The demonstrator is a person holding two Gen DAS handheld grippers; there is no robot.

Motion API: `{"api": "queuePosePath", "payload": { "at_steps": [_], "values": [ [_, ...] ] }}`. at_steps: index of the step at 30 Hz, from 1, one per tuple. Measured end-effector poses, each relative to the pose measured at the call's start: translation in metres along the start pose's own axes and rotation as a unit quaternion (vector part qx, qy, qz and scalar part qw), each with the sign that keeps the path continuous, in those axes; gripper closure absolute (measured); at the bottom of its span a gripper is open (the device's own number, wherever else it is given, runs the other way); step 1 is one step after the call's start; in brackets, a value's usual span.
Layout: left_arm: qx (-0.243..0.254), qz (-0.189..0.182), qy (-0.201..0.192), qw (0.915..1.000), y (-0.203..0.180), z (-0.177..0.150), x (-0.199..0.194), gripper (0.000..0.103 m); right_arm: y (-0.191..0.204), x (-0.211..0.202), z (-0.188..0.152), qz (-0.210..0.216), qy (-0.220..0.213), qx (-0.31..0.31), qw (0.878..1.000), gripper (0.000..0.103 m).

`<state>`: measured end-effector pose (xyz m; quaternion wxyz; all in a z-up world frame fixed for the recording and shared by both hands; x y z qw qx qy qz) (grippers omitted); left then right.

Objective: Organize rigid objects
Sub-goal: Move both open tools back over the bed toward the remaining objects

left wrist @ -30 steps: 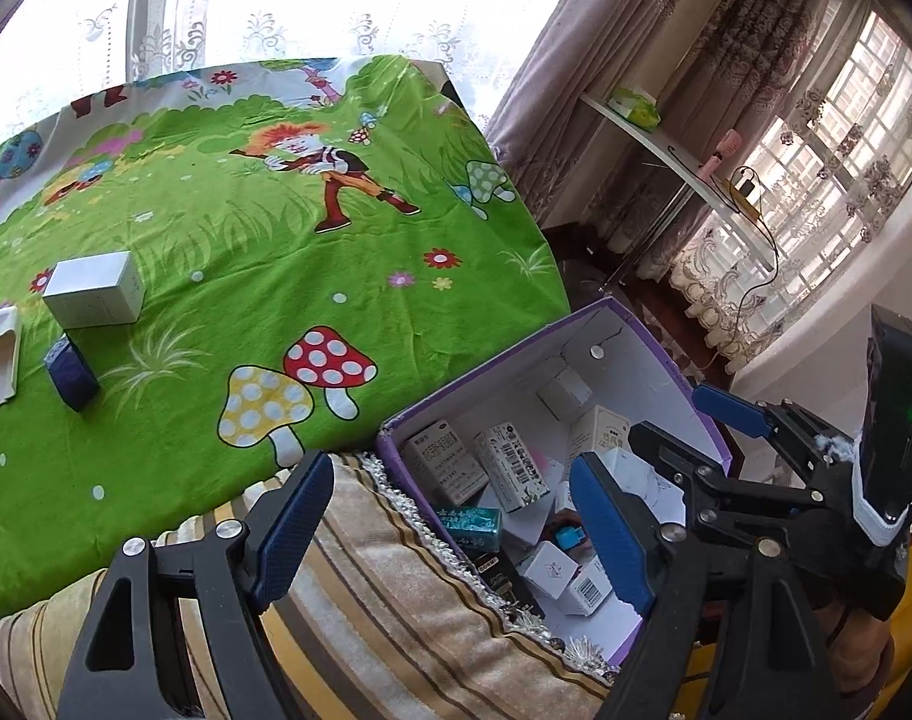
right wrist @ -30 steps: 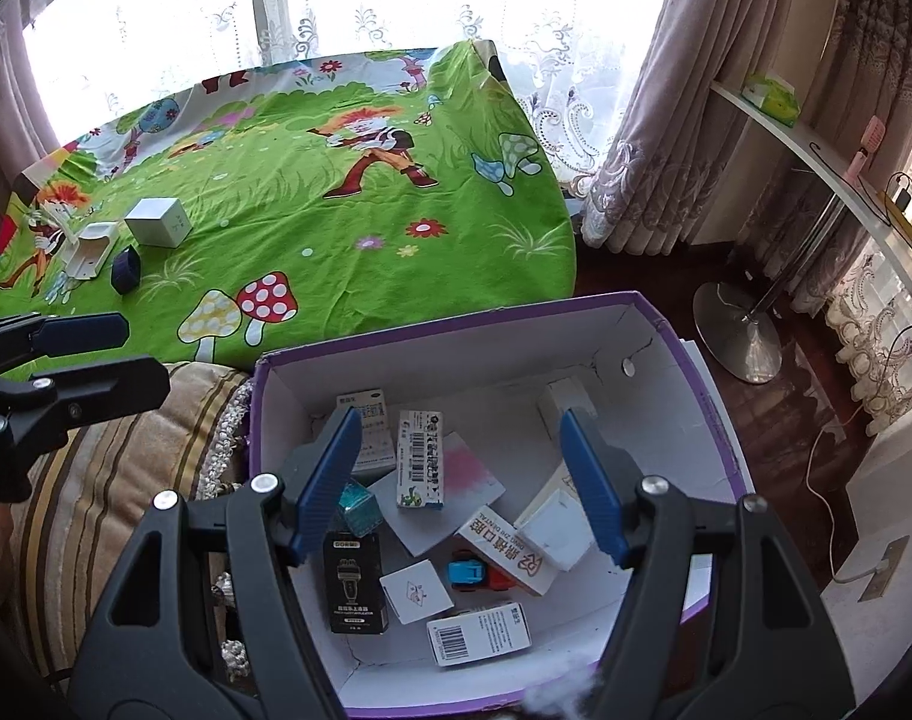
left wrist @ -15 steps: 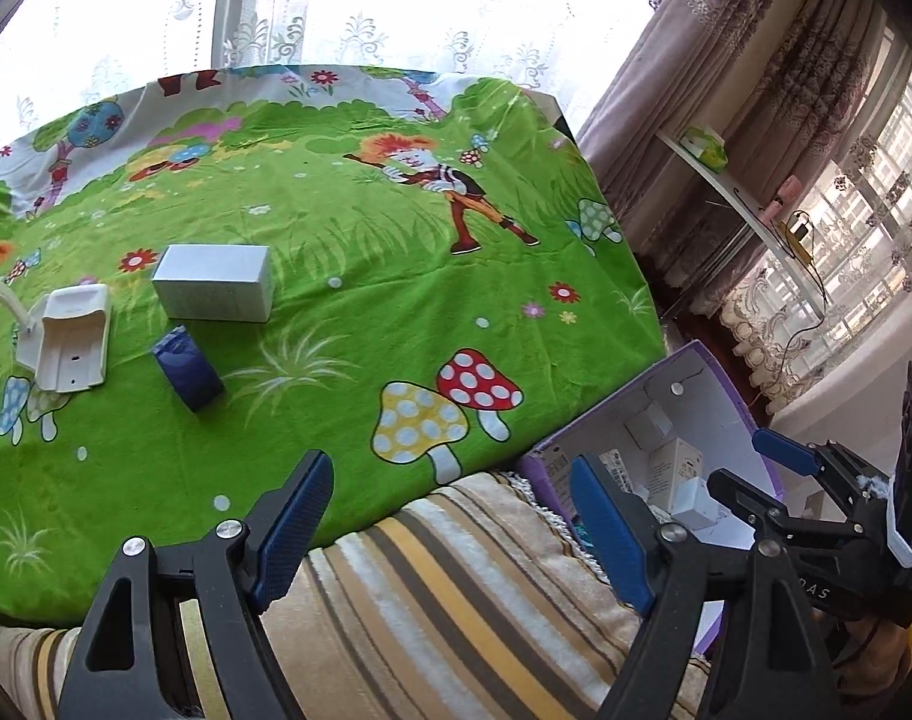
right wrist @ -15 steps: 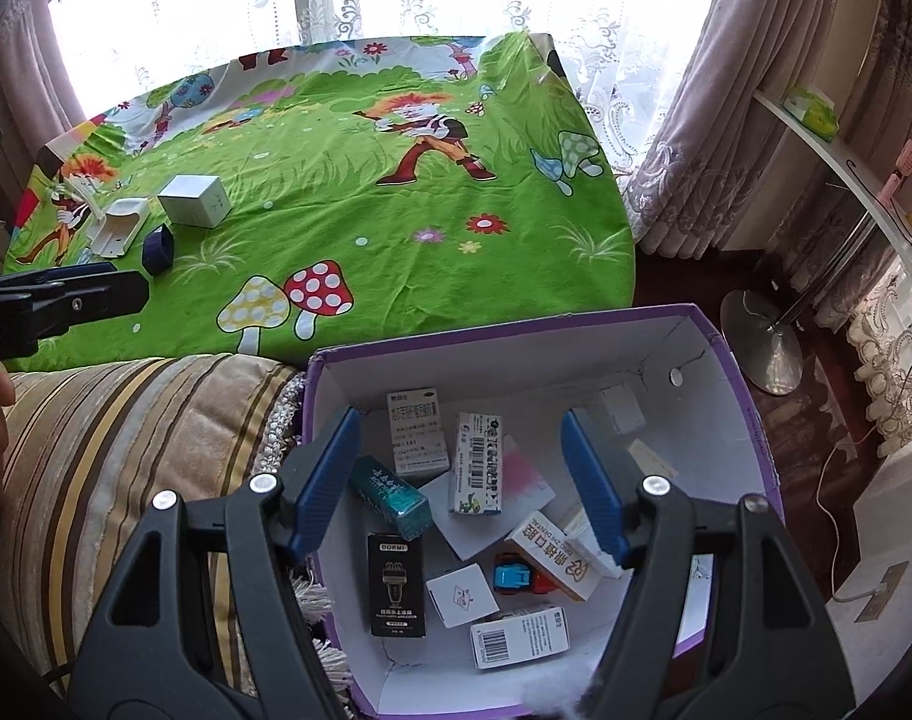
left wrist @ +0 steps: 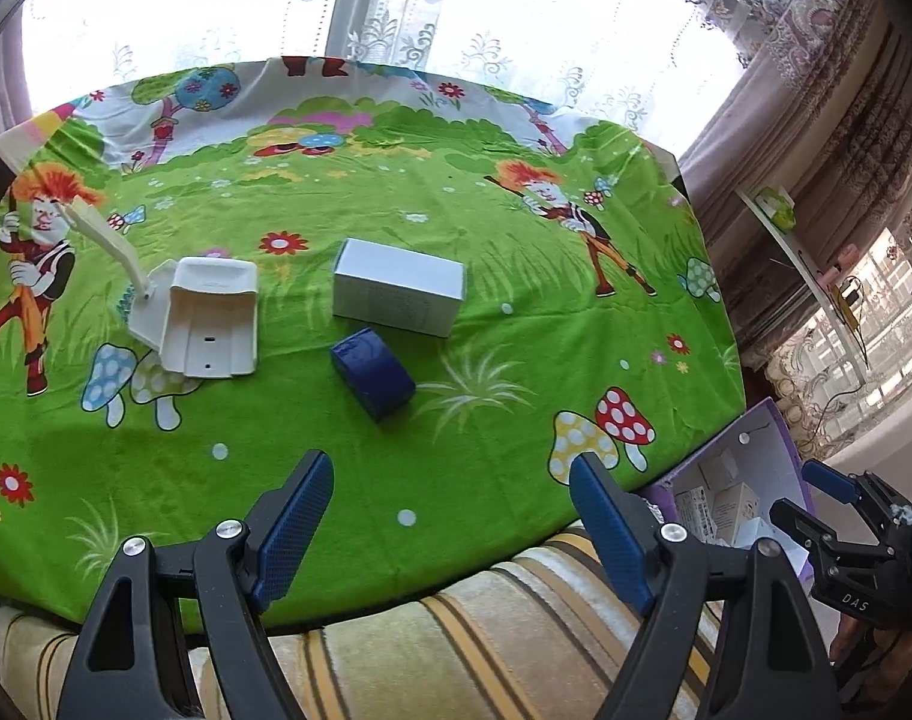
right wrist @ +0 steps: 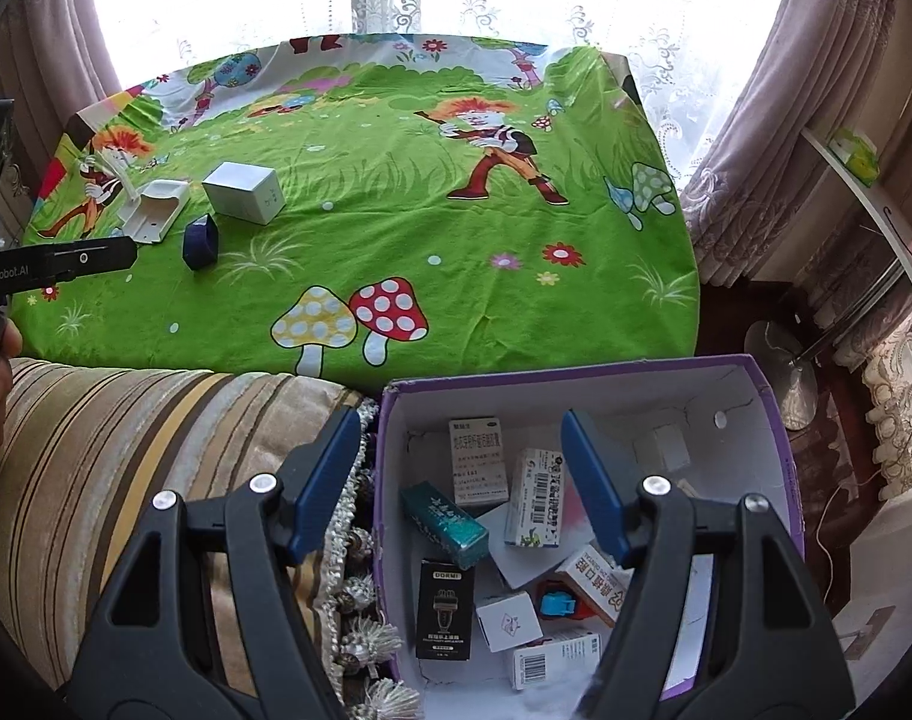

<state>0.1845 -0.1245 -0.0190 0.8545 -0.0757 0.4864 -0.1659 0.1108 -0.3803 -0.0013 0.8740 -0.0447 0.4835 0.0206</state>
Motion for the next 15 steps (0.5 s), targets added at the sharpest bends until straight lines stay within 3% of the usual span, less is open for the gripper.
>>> {"api": "queuePosePath", "payload": {
  "at_steps": [9, 15],
  "values": [
    [-0.053, 0.040, -0.018, 0.9976, 0.074, 0.019, -0.006, 0.021, 0.049, 0.010, 0.030, 0.026, -0.003, -0.048, 0.999, 0.030],
    [-0.041, 0.081, -0.019, 0.9957, 0.097, 0.038, 0.010, 0.021, 0.089, 0.025, 0.056, 0.055, 0.001, -0.069, 0.996, 0.030]
  ]
}}
Point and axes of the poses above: each gripper's, at about its wrist camera, not at the fingertips, and x roughly the way its jaws point, y to its left, z to its top, the point moved 5 cm from there along x, roughly the way its jaws point
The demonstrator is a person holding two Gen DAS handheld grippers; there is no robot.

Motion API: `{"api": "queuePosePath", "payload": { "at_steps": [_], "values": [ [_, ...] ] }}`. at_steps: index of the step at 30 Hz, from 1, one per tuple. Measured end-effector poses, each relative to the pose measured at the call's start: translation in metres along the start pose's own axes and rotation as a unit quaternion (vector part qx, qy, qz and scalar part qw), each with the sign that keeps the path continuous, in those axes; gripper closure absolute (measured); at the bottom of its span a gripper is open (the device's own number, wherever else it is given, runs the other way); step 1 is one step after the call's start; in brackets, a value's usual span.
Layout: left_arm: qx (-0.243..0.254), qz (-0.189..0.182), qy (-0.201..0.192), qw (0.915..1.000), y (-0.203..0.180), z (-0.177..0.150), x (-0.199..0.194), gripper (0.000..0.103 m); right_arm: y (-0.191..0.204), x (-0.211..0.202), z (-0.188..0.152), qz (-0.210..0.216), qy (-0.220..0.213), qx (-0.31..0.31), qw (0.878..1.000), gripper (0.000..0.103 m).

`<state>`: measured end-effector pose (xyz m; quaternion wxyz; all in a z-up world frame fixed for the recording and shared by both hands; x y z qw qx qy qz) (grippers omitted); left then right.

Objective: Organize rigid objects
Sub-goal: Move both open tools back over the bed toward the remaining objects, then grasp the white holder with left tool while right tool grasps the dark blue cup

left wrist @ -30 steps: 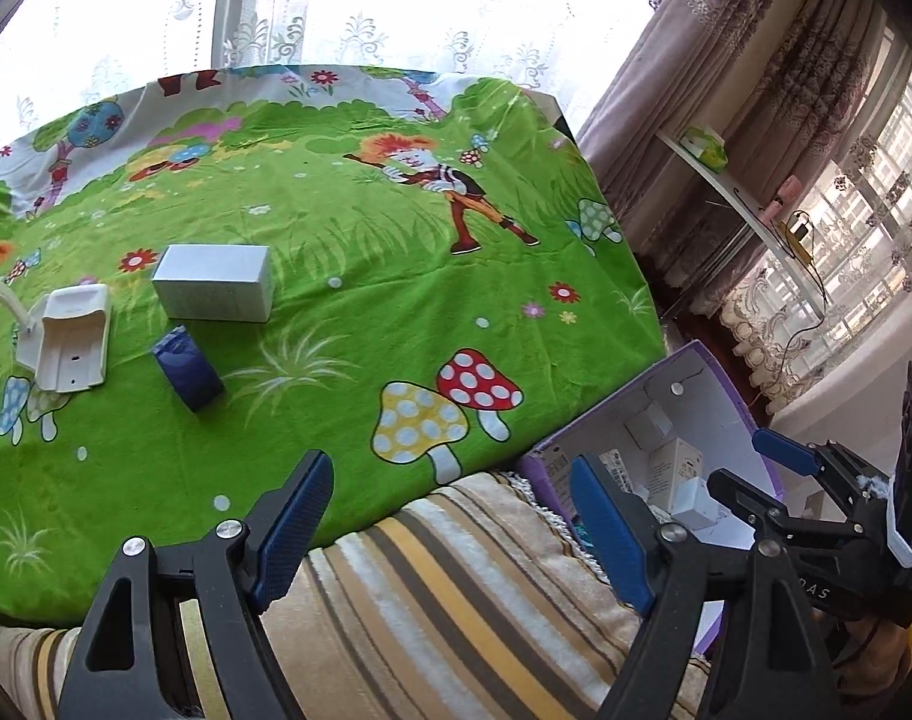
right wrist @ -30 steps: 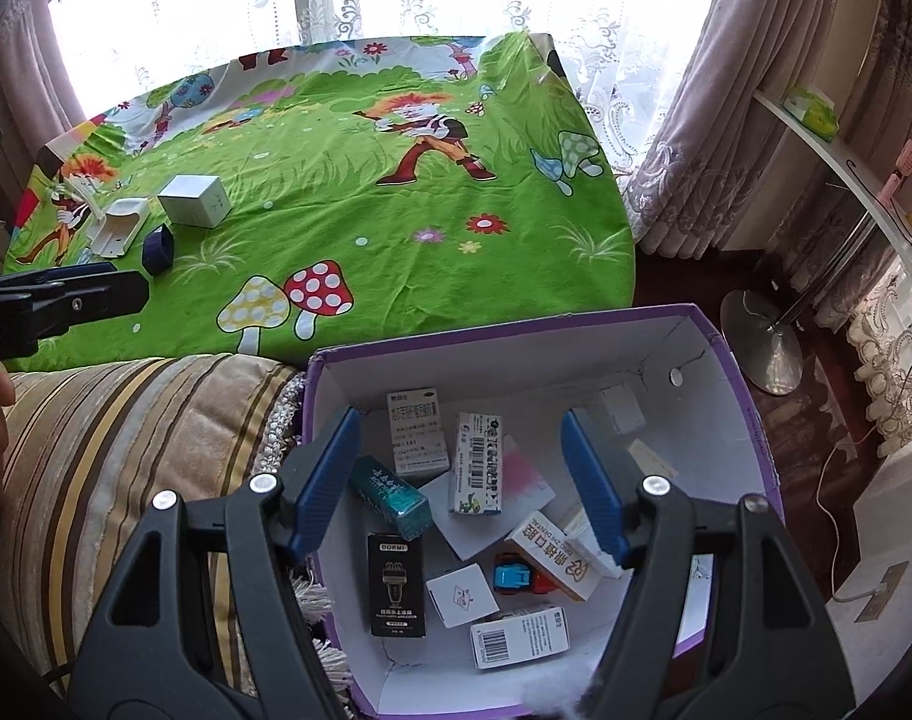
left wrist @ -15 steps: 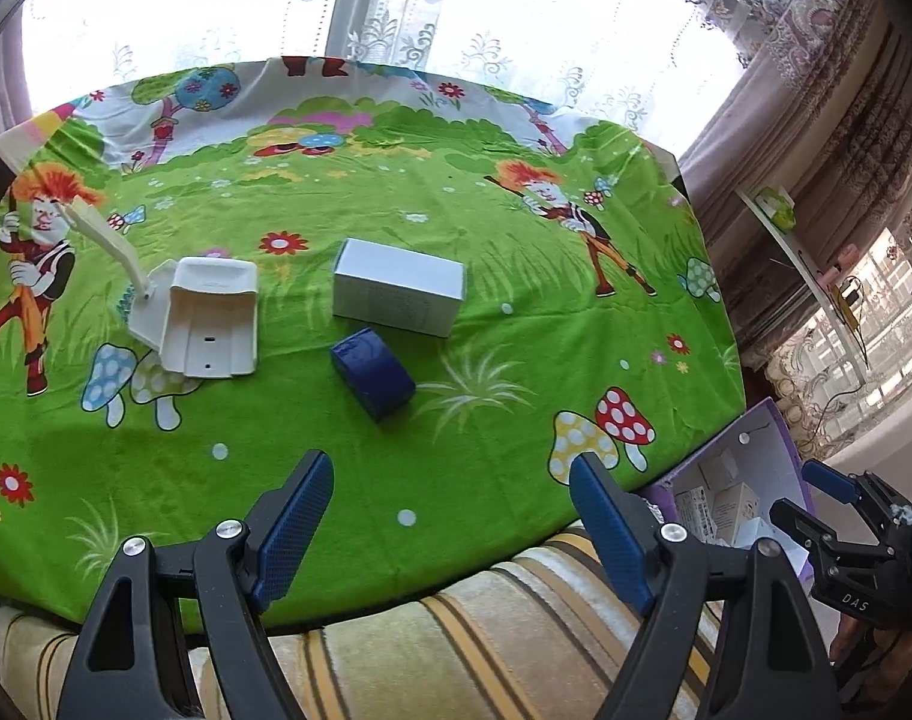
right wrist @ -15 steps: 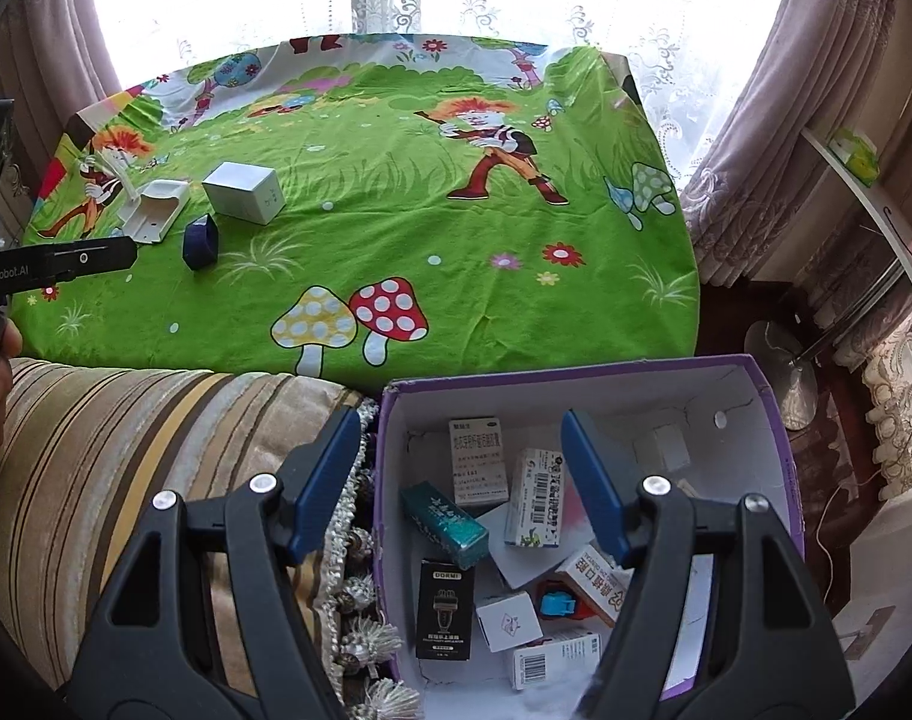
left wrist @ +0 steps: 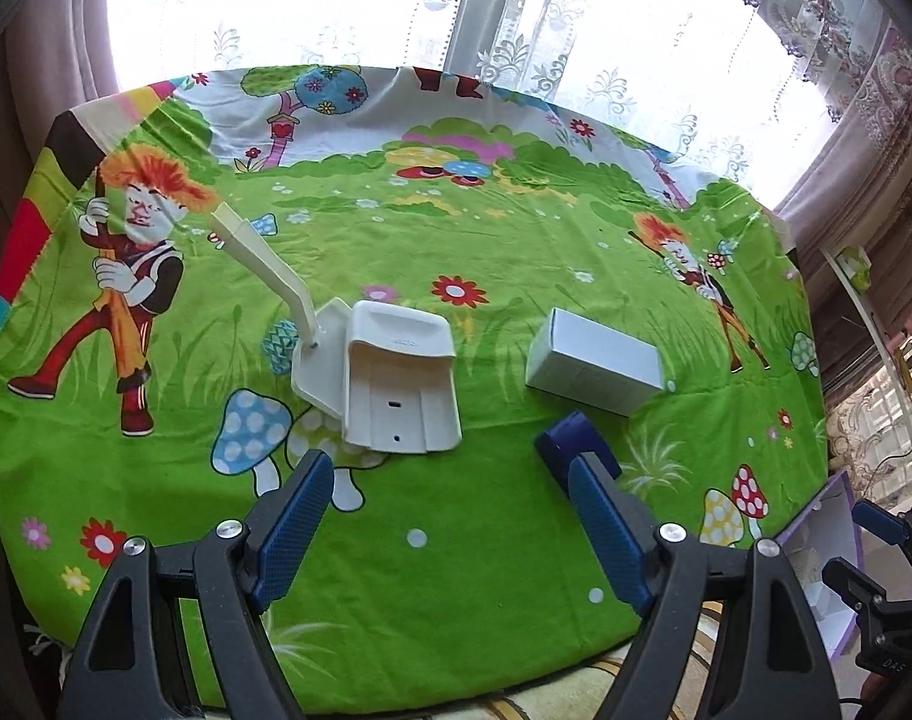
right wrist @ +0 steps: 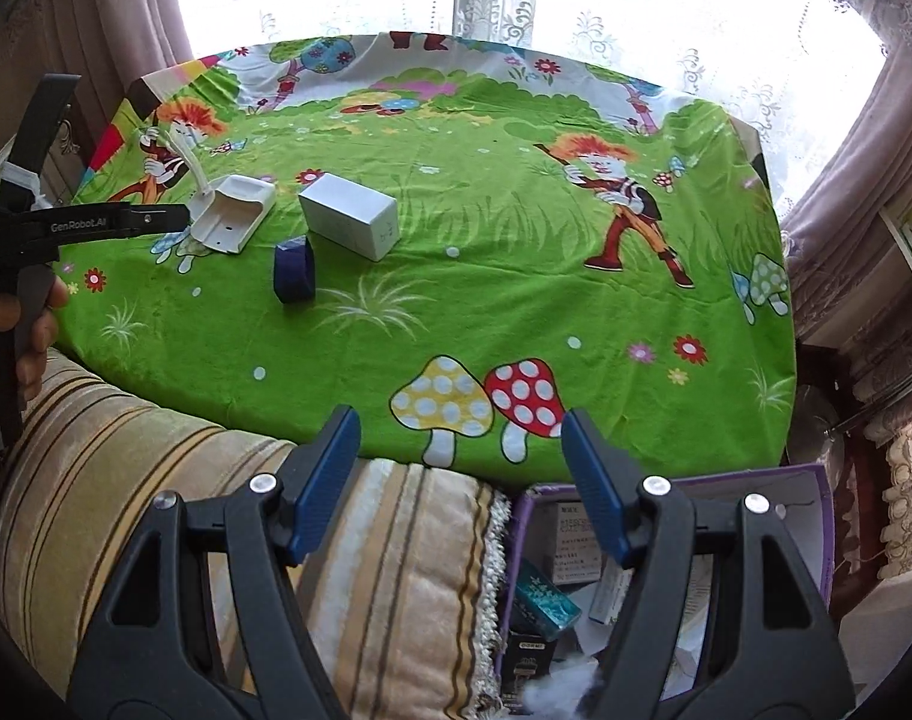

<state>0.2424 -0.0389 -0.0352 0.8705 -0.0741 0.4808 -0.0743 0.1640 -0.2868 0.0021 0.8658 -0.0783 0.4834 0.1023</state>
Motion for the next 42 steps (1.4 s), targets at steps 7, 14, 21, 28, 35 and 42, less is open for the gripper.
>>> {"api": "queuePosePath", "payload": {
  "at_steps": [7, 14, 21, 28, 35, 42],
  "values": [
    [0.039, 0.050, 0.004, 0.9980, -0.003, 0.021, 0.034, 0.021, 0.036, 0.031, 0.034, 0.040, 0.013, -0.006, 0.999, 0.030],
    [0.051, 0.086, 0.017, 0.9948, -0.001, 0.029, 0.064, 0.021, 0.059, 0.064, 0.049, 0.064, 0.037, -0.017, 0.997, 0.030],
    [0.052, 0.107, 0.029, 0.9925, 0.003, 0.031, 0.082, 0.021, 0.076, 0.092, 0.058, 0.077, 0.052, -0.038, 0.995, 0.030],
    [0.060, 0.117, 0.036, 0.9907, 0.004, 0.032, 0.095, 0.021, 0.084, 0.119, 0.064, 0.084, 0.064, -0.039, 0.994, 0.030],
    [0.086, 0.130, 0.033, 0.9872, -0.001, 0.030, 0.101, 0.038, 0.091, 0.140, 0.067, 0.085, 0.072, -0.043, 0.993, 0.034],
    [0.083, 0.121, 0.032, 0.9886, 0.000, 0.030, 0.099, 0.039, 0.096, 0.151, 0.068, 0.093, 0.083, -0.046, 0.991, 0.059]
  ]
}}
Point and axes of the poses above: each gripper's, at about its wrist camera, not at the fingertips, and x roughly the way its jaws point, y to its left, z to its top, the point moved 5 cm from there along x, roughly the way its jaws point
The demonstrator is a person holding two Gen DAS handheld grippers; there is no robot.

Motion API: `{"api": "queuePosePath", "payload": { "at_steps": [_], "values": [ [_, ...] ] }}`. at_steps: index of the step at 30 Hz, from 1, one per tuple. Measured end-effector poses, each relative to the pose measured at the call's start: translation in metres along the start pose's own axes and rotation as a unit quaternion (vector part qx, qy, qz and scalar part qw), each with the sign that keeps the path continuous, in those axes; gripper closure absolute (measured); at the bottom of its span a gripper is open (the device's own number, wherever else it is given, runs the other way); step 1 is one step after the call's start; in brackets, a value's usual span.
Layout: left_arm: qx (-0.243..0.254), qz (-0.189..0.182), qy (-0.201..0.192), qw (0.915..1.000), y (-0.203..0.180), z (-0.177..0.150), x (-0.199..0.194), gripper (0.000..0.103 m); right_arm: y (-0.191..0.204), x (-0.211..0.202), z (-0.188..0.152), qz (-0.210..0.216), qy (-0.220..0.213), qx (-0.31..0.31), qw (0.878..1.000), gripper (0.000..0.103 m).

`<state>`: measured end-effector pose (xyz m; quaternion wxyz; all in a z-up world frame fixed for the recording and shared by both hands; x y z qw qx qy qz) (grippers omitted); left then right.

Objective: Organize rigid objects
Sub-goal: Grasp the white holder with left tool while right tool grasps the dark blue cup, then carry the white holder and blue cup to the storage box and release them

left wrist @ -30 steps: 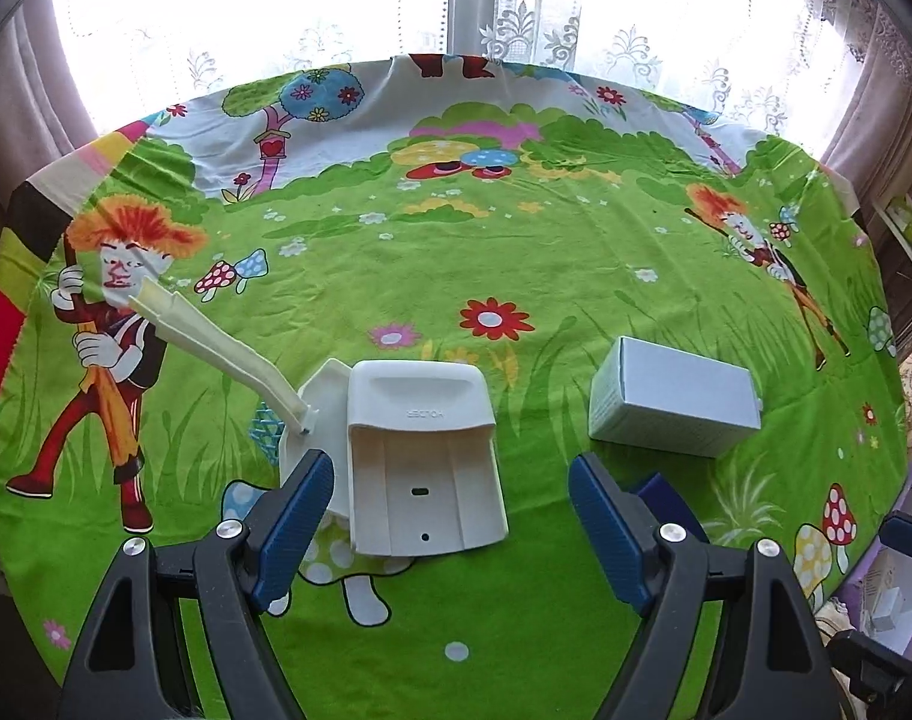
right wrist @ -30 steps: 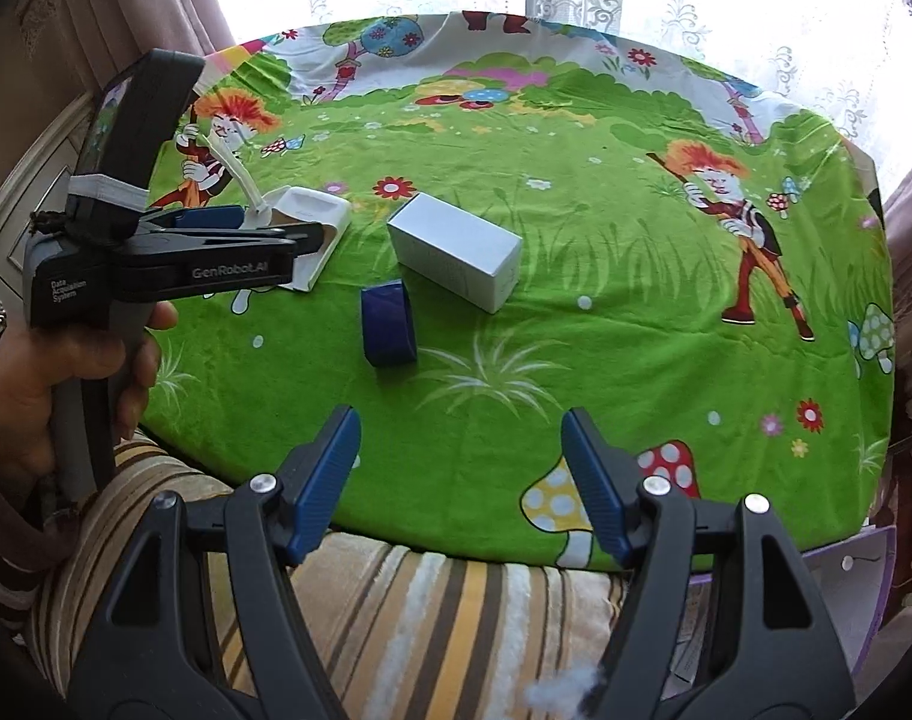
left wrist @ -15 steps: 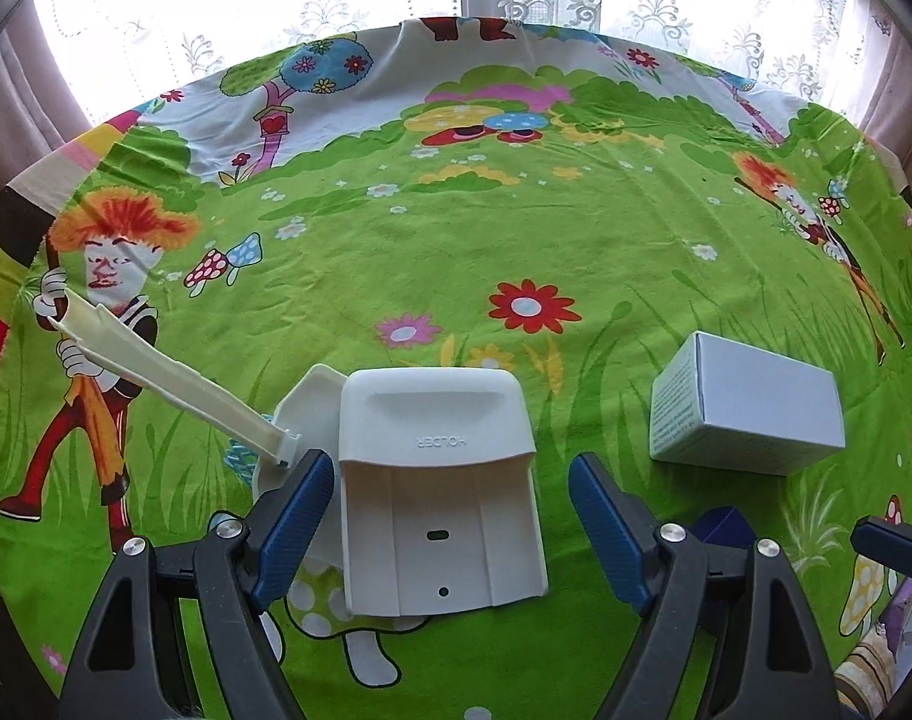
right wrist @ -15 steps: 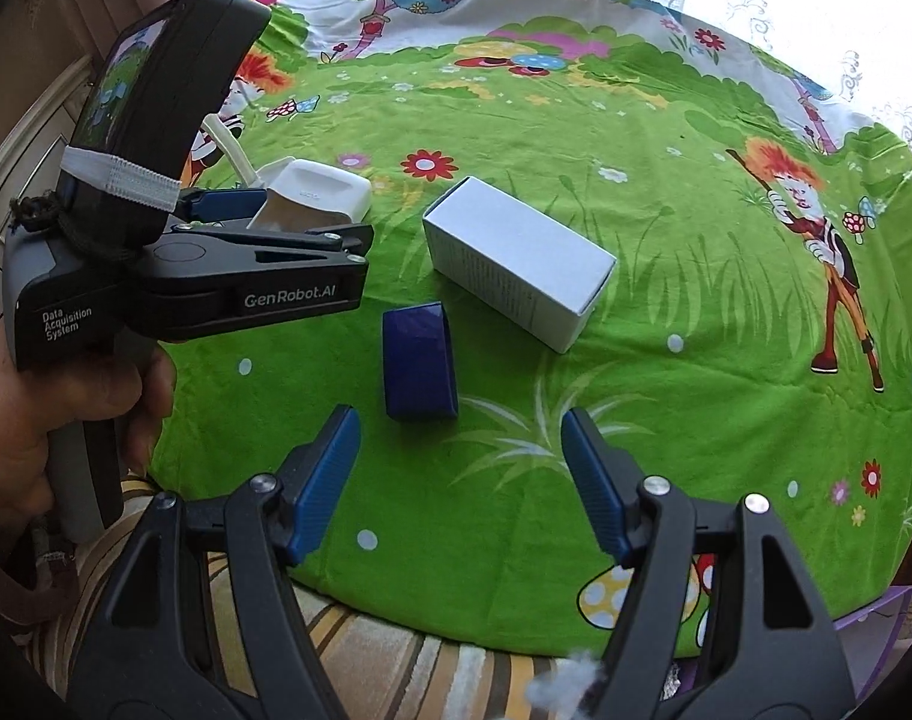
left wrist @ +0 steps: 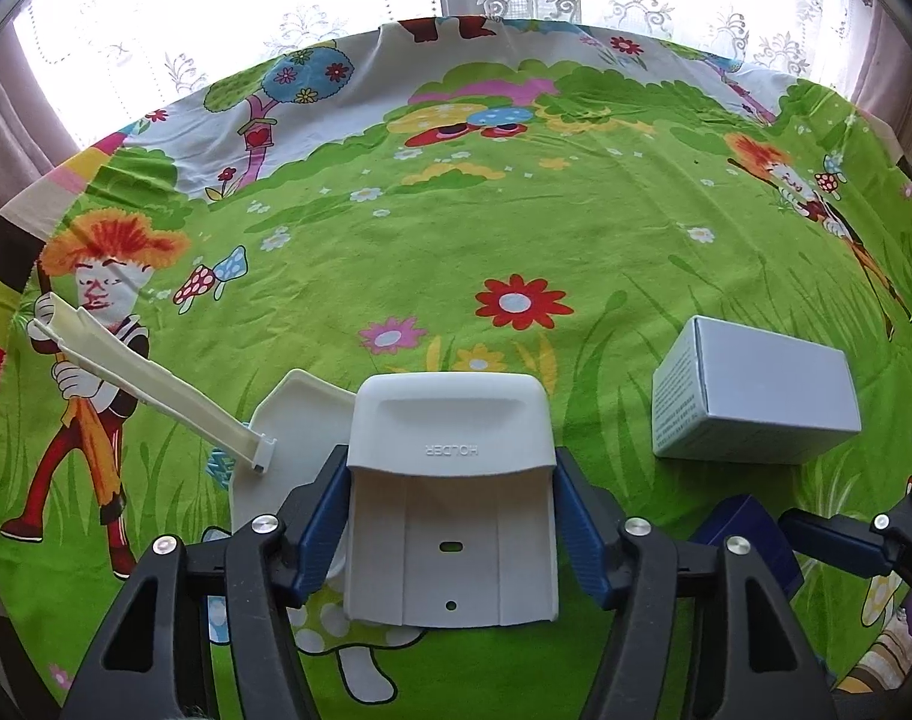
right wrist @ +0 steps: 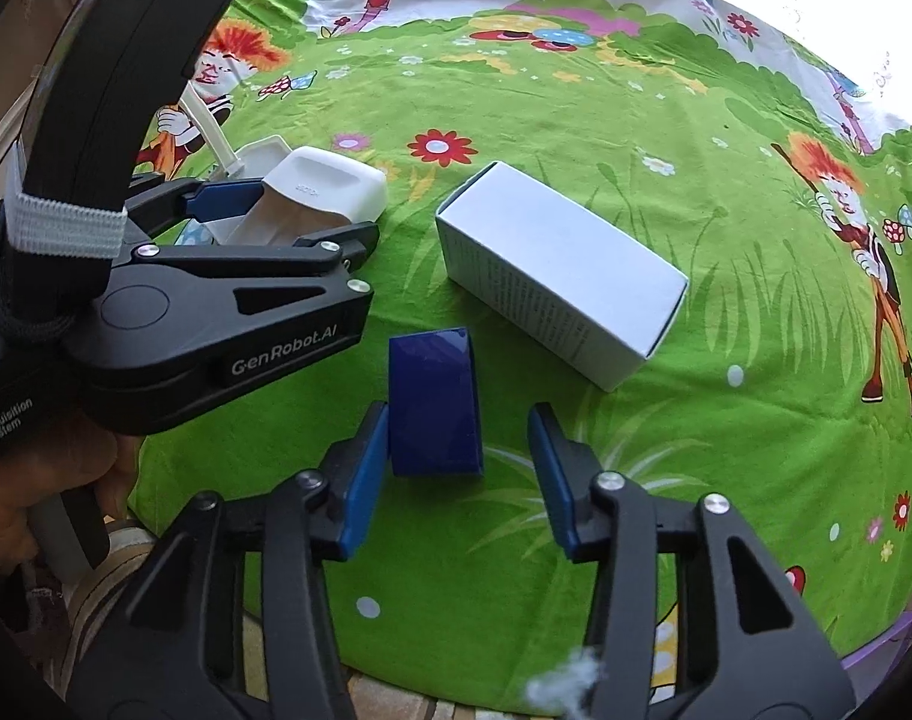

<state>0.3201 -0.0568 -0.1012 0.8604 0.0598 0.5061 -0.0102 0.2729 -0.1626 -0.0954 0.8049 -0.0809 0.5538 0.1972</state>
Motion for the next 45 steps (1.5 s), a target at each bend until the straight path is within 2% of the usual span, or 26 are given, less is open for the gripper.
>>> {"api": "queuePosePath", "payload": {
  "at_steps": [3, 8, 26, 45],
  "values": [
    [-0.007, -0.011, 0.000, 0.9999, 0.000, -0.001, -0.001, 0.039, 0.000, 0.002, 0.000, 0.001, 0.000, 0.000, 1.000, 0.069],
    [-0.022, -0.025, -0.009, 0.9994, 0.000, -0.002, -0.010, 0.039, -0.003, 0.000, -0.001, 0.010, -0.008, 0.010, 1.000, 0.072],
    [-0.054, -0.058, -0.023, 0.9966, -0.002, -0.023, -0.051, 0.039, -0.015, -0.037, -0.019, -0.001, -0.051, 0.045, 0.998, 0.072],
    [-0.033, -0.109, -0.050, 0.9923, -0.056, -0.050, -0.117, 0.039, -0.043, -0.098, -0.066, -0.012, -0.099, 0.110, 0.989, 0.072]
  ]
}}
Point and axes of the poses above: each gripper's, at about its wrist camera, not at the fingertips, and x roughly the way its jaws point, y to its left, z to its top, the point moved 5 cm from there along x, roughly the way its jaws point
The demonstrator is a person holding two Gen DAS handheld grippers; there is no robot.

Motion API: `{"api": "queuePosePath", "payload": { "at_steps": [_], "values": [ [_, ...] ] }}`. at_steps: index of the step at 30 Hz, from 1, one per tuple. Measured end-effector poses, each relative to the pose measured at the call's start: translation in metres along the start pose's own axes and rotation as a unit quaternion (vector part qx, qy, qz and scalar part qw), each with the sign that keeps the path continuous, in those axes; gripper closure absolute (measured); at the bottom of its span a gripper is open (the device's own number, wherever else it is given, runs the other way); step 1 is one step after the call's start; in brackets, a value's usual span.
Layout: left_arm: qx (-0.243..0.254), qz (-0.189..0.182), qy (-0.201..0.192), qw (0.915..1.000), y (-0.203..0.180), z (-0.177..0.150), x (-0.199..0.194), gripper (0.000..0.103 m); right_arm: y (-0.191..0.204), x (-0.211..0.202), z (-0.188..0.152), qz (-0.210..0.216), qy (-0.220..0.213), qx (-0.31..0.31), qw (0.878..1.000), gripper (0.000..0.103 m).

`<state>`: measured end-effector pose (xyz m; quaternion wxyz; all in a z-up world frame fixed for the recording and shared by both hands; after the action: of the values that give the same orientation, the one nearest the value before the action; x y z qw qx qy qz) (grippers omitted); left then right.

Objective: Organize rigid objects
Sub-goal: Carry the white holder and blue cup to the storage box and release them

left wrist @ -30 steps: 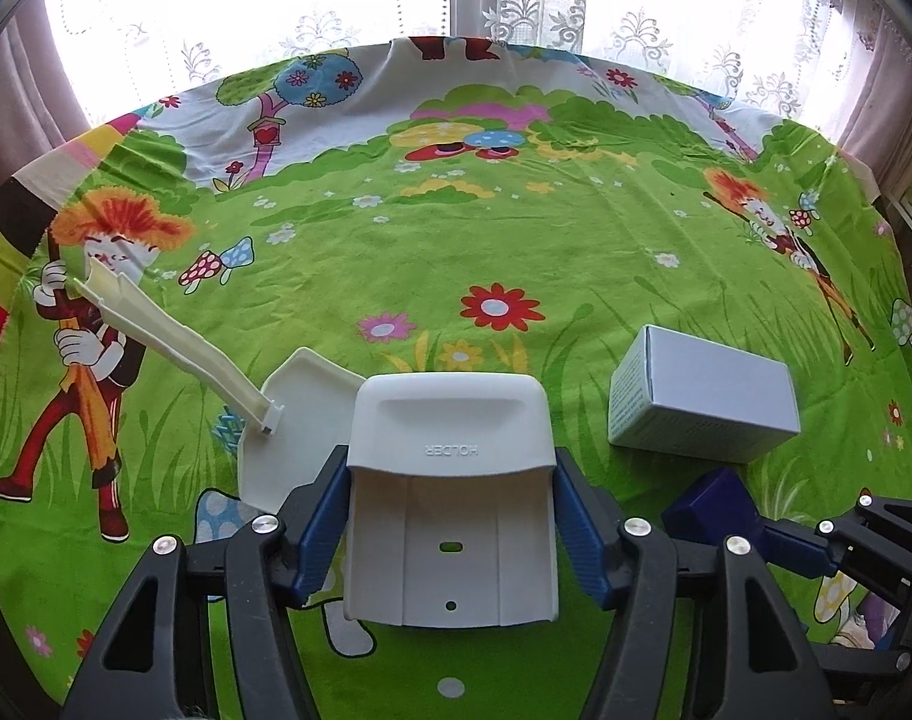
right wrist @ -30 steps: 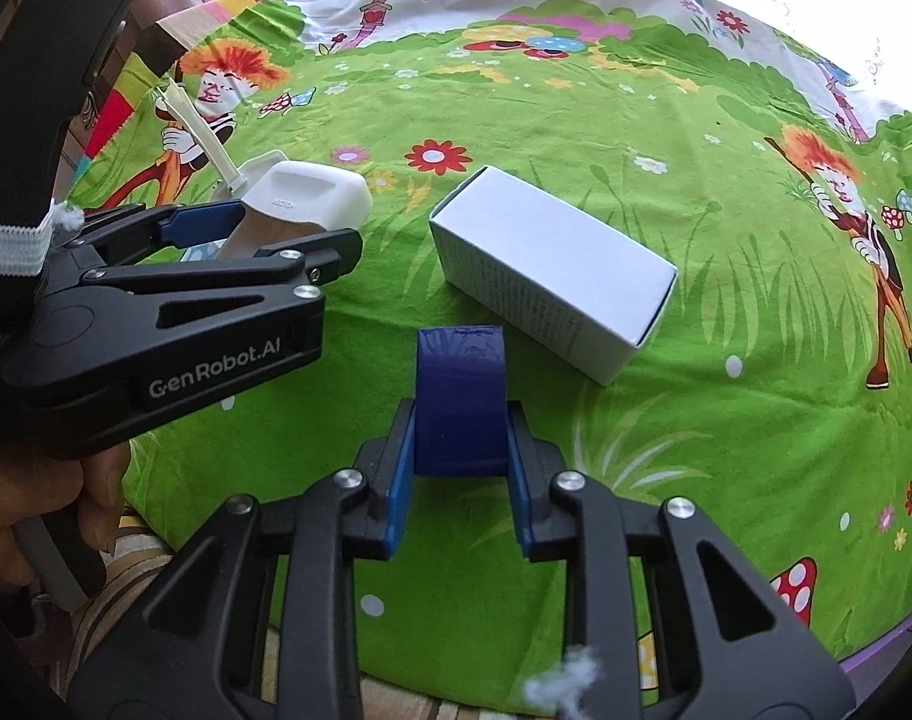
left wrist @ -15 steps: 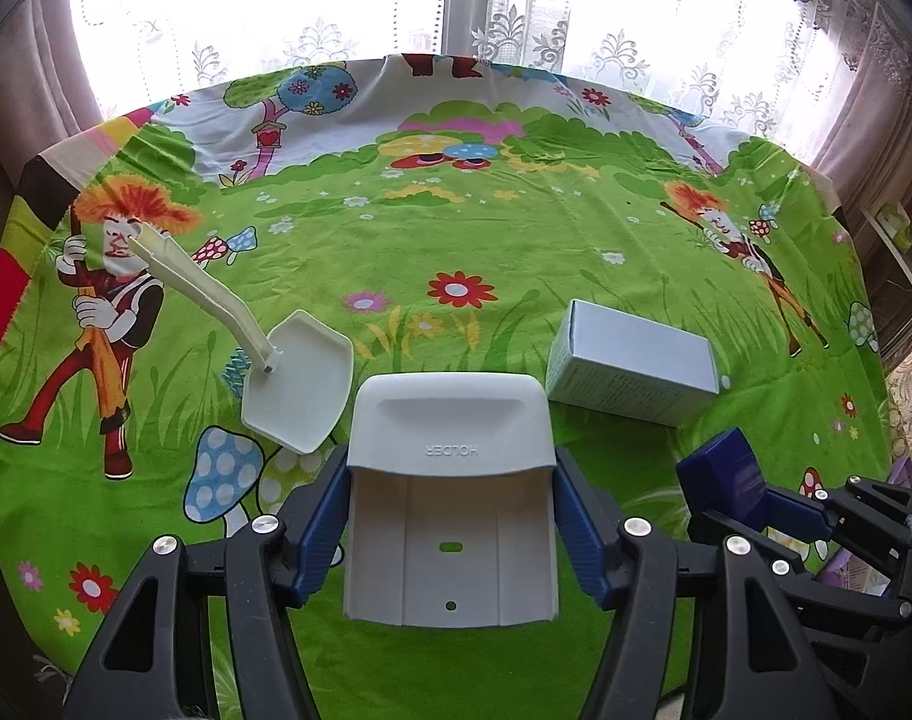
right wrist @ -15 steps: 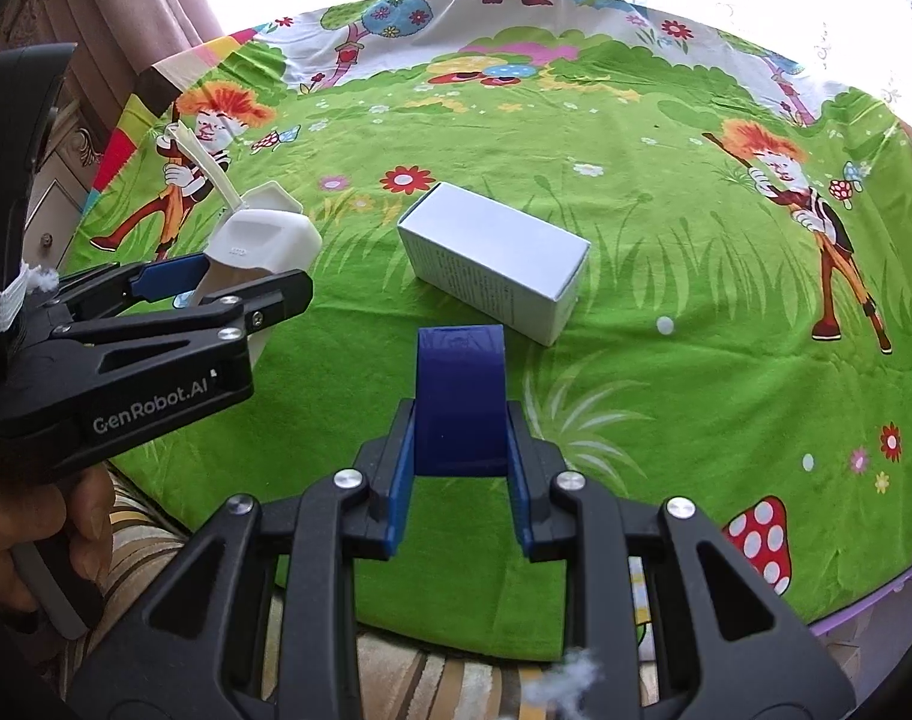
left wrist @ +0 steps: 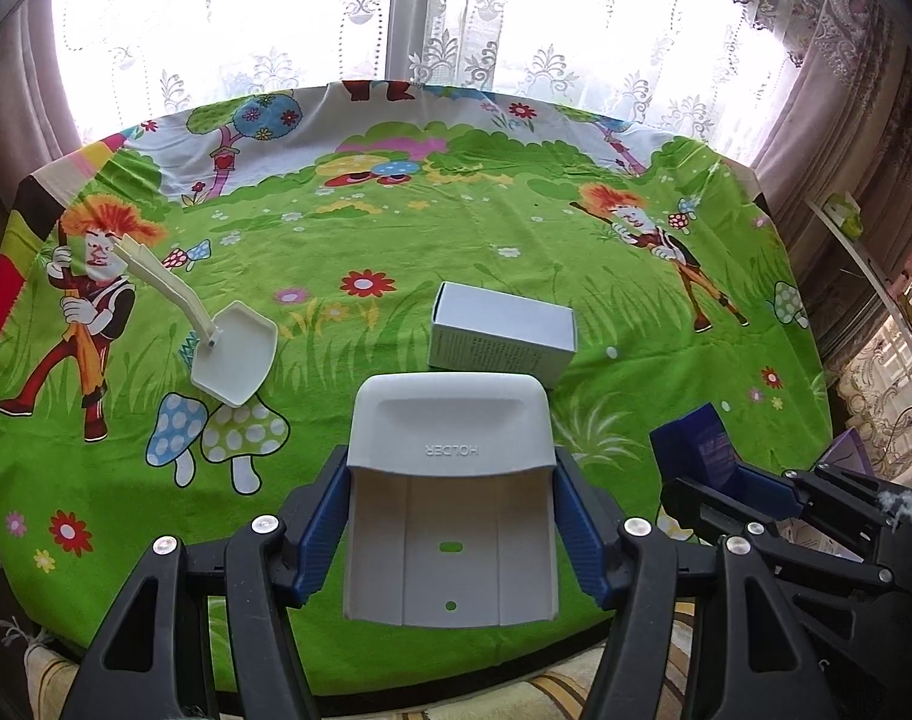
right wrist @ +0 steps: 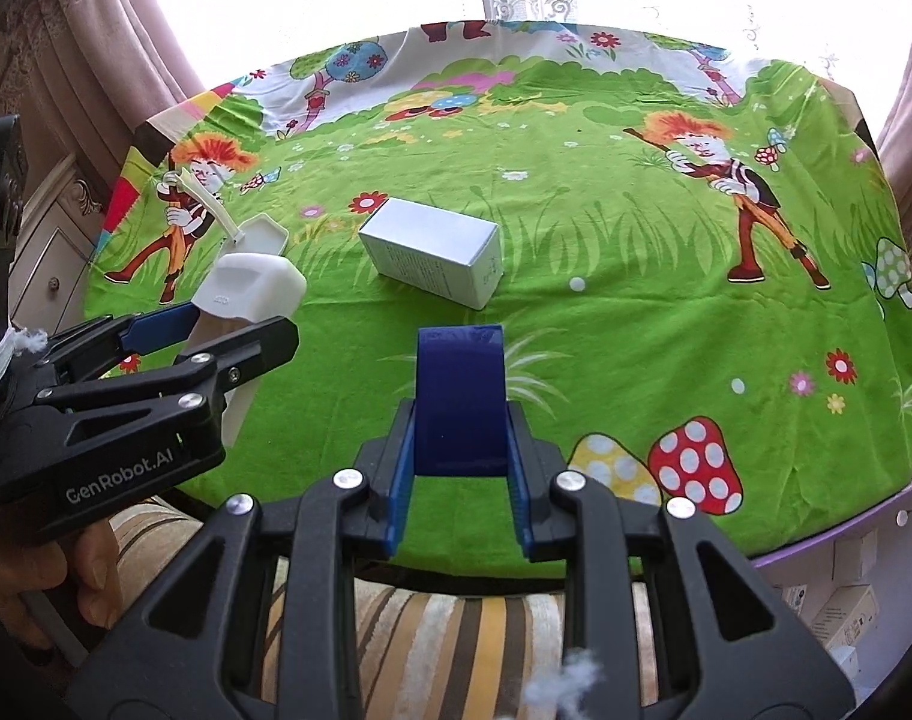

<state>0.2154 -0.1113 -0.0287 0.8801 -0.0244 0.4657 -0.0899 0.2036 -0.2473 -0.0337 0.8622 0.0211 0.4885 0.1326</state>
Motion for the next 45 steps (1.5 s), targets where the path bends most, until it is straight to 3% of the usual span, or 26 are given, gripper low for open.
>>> {"api": "queuePosePath", "payload": {
  "at_steps": [12, 24, 32, 45],
  "values": [
    [0.030, -0.058, 0.001, 0.9979, -0.063, -0.022, -0.027, 0.039, -0.039, -0.059, -0.034, -0.010, -0.028, 0.038, 0.999, 0.072],
    [0.085, -0.106, 0.017, 0.9906, -0.136, -0.043, -0.038, 0.039, -0.124, -0.114, -0.081, -0.061, -0.041, 0.102, 0.992, 0.072],
    [0.130, -0.132, 0.033, 0.9821, -0.189, -0.050, -0.034, 0.039, -0.185, -0.138, -0.123, -0.108, -0.034, 0.151, 0.982, 0.072],
    [0.215, -0.160, 0.065, 0.9613, -0.286, -0.062, -0.013, 0.039, -0.265, -0.166, -0.182, -0.192, -0.019, 0.214, 0.958, 0.072]
  ]
}}
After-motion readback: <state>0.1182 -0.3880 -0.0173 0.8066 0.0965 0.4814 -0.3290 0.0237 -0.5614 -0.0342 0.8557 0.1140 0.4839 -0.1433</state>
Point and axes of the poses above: each gripper's, at about its wrist camera, not at the fingertips, and x roughly the way its jaws point, y to its left, z to its top, the point moved 5 cm from there along x, roughly the way its jaws point
